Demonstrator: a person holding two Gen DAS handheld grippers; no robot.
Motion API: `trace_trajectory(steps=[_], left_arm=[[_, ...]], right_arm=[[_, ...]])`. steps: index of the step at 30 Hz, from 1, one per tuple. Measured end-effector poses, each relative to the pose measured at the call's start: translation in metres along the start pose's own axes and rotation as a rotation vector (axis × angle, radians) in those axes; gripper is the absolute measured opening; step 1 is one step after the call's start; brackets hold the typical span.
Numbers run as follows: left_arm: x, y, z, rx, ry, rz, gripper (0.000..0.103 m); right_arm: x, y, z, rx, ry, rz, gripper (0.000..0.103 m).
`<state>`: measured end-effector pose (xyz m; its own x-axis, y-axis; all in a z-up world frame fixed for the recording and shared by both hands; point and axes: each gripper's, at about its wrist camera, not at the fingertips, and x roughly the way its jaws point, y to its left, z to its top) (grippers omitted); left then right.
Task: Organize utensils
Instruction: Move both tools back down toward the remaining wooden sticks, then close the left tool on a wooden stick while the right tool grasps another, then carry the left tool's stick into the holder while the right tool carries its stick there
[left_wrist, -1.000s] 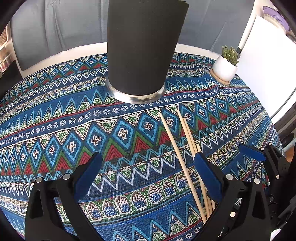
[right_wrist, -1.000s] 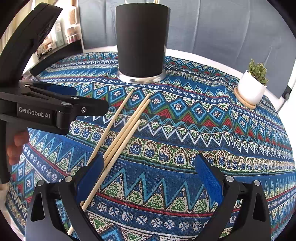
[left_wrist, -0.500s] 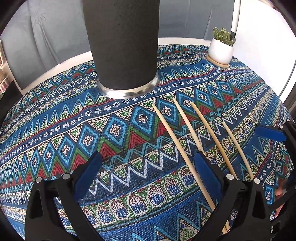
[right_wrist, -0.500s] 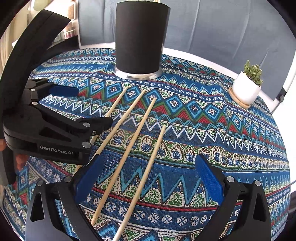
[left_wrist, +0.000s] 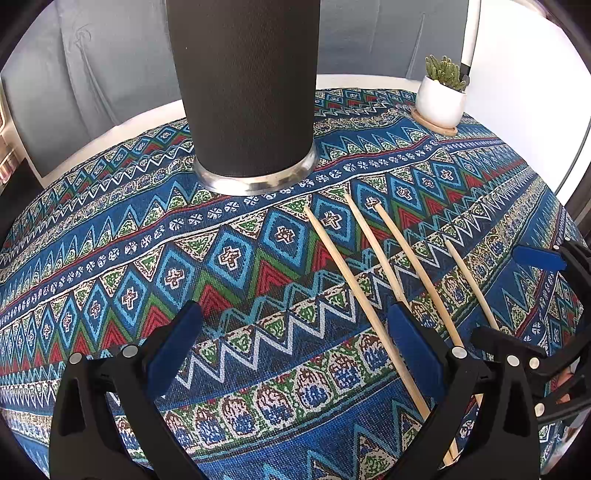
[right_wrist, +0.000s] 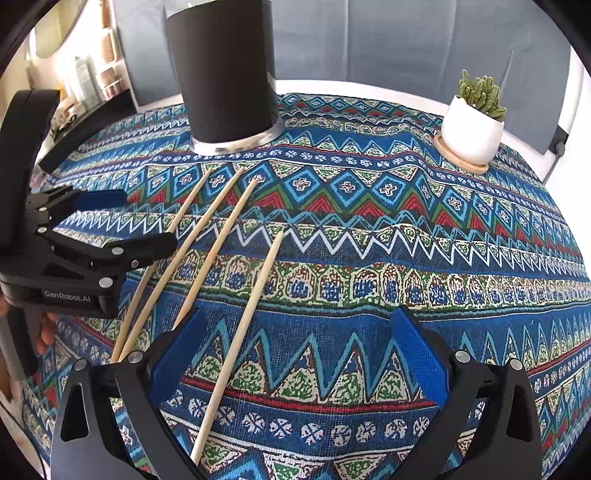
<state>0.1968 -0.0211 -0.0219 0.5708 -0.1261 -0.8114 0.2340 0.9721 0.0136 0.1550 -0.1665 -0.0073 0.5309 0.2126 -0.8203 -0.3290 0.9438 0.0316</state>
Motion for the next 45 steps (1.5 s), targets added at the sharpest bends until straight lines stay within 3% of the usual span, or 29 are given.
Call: trace_trajectory(steps=[16,18,19,20,22,23,25,30,33,39,45], left_arm=[[0.002,-0.001,0.0,0.006,0.001,0.004,0.098],[0.002,-0.001,0.0,0.006,0.002,0.004,0.098],[0.001,-0.001,0.0,0.006,0.0,0.003,0.097],[0.0,-0.001,-0.001,0.006,-0.002,0.002,0.095],[-0.003,0.0,-0.003,0.007,-0.008,-0.001,0.091],[-0.005,0.003,-0.005,0.0,-0.015,0.003,0.085],[-0.013,0.01,-0.011,-0.009,-0.032,0.01,0.069],[-0.031,0.038,-0.03,-0.049,-0.05,0.025,0.014],[-0.037,0.049,-0.037,-0.072,-0.033,0.021,0.006],[-0.047,0.064,-0.041,-0.123,0.011,0.011,0.005],[-0.073,0.074,-0.034,-0.148,-0.021,0.005,0.005]], right_arm=[[0.003,0.003,-0.001,-0.056,0.0,0.028,0.094],[0.0,0.003,-0.002,-0.075,-0.003,0.047,0.083],[-0.004,0.004,-0.003,-0.099,0.0,0.068,0.062],[-0.008,0.002,-0.003,-0.105,0.003,0.072,0.032],[-0.012,-0.01,-0.003,-0.068,0.013,0.071,0.012],[-0.013,-0.017,-0.003,-0.054,0.016,0.088,0.009],[-0.015,-0.027,-0.005,-0.022,0.019,0.096,0.007],[-0.021,-0.049,-0.015,0.06,-0.001,0.179,0.006],[-0.023,-0.059,-0.02,0.11,-0.003,0.222,0.005],[-0.035,-0.071,-0.021,0.124,-0.024,0.222,0.005],[-0.063,-0.079,0.001,0.114,-0.095,0.213,0.005]])
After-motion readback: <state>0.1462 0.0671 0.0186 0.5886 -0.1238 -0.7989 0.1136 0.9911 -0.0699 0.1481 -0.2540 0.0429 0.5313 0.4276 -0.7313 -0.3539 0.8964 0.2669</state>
